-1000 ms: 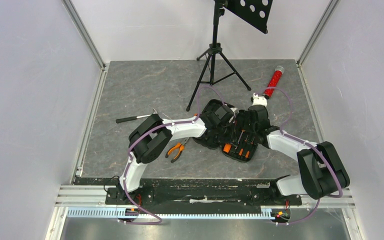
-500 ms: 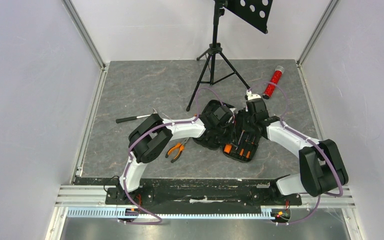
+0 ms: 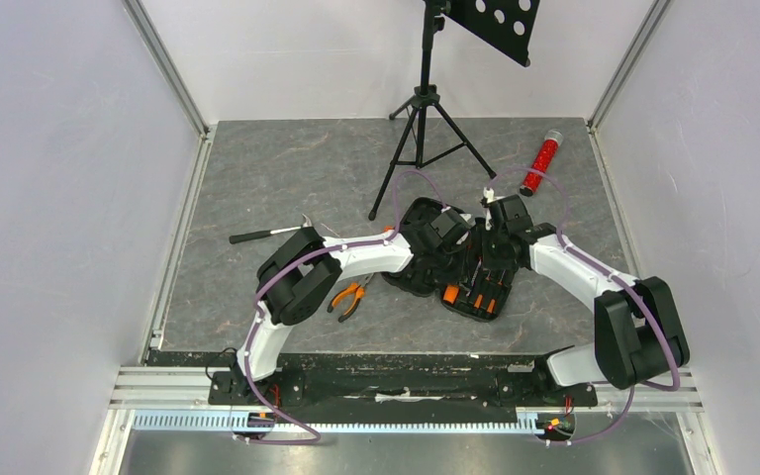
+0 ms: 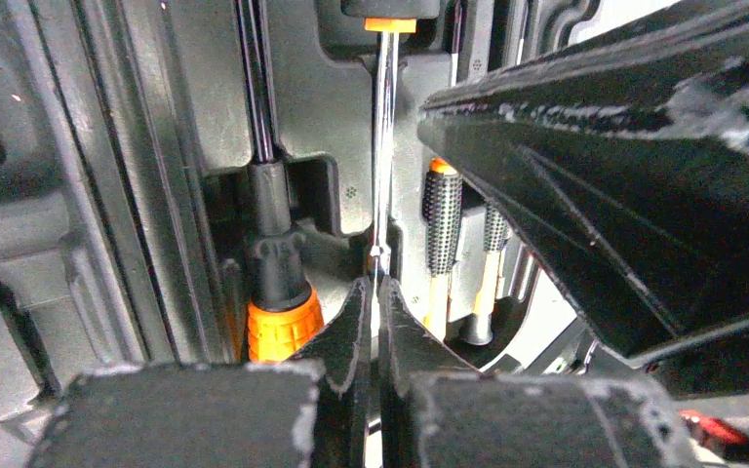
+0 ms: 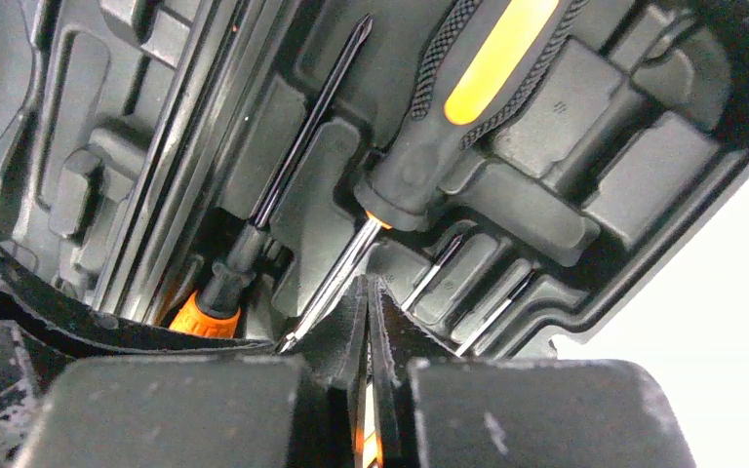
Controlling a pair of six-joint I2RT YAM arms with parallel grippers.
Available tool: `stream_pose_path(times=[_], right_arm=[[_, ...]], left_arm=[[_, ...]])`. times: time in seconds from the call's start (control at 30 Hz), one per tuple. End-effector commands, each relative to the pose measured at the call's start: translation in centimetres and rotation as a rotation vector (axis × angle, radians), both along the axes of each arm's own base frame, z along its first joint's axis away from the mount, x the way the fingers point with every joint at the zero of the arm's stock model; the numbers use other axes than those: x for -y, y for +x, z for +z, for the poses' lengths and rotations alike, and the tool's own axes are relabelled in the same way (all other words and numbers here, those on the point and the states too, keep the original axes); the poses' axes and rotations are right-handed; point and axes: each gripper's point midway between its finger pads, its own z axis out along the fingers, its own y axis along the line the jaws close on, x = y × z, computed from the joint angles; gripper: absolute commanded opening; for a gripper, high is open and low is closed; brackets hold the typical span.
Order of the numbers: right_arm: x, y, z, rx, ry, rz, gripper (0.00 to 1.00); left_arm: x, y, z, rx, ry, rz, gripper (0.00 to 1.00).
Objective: Pack the tool kit
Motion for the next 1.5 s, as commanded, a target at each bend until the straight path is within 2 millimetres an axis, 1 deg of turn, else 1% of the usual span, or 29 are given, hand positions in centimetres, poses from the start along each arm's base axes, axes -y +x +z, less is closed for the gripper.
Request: stream_pose_path(times=[0.0,0.13,0.27,0.47,0.63,0.83,0.93,0.97,1.1,1.2,1.3,1.33,1.4,1.47], right_arm=[[-0.8,-0.5,0.5,0.003,0.053,0.031,0.02],[-1.1,0.2,1.3,0.038,0.068,0.023,0.02],[-1.3,0.7,1.3,0.047,0.079,0.012,0.01],[-1.2,0.8,0.5,0.035,0.078,0.0,0.01],[-0.9,0.4,-0.7,0.007,0.059,-0.009,0.0],[0.1,-1.5,-3.1,-0.07,0.015,-0.022,0.0],[0.9,-3.1,-4.5,-0.126,-0.017,-0.034,0.0],[1.7,-3.7,-5.1,-0.144,-0.053,-0.05,0.0],[3.4,-6.0,-7.4,-0.222,-0.115,-0.078,0.0],[4.1,-7.5,-9.1,-0.295,-0.15,-0.067,0.0],[5.5,-8.2,-10.0,-0.331,-0.256,-0.056,0.0],[5.7,-8.4,-10.2,-0.341,-0.276,-0.051,0.0],[6.0,-8.6,-10.5,-0.35,-0.33,-0.035,0.0],[5.5,-8.6,-10.6,-0.355,-0.338,-0.01,0.0]], left_arm=[[-5.6,-1.8,-7.3,-0.046,0.299,-0.015,0.02],[-5.5,-1.8,-7.1,-0.046,0.293,-0.016,0.02],[-5.2,-1.7,-7.0,-0.045,0.286,-0.015,0.02],[-5.1,-1.6,-6.8,-0.044,0.281,-0.014,0.02],[-5.0,-1.7,-6.9,-0.047,0.281,-0.016,0.02],[-5.0,-1.7,-6.9,-0.047,0.28,-0.016,0.02],[-5.1,-1.6,-6.9,-0.048,0.28,-0.015,0.02],[-5.1,-1.7,-6.9,-0.048,0.28,-0.017,0.02],[-5.2,-1.8,-6.9,-0.05,0.281,-0.019,0.02],[-5.2,-2.0,-6.9,-0.056,0.275,-0.022,0.02],[-5.0,-2.2,-6.7,-0.066,0.256,-0.023,0.02],[-5.0,-2.3,-6.7,-0.069,0.252,-0.023,0.02],[-5.0,-2.4,-6.5,-0.074,0.234,-0.015,0.02],[-4.9,-2.6,-6.3,-0.079,0.218,-0.011,0.02]])
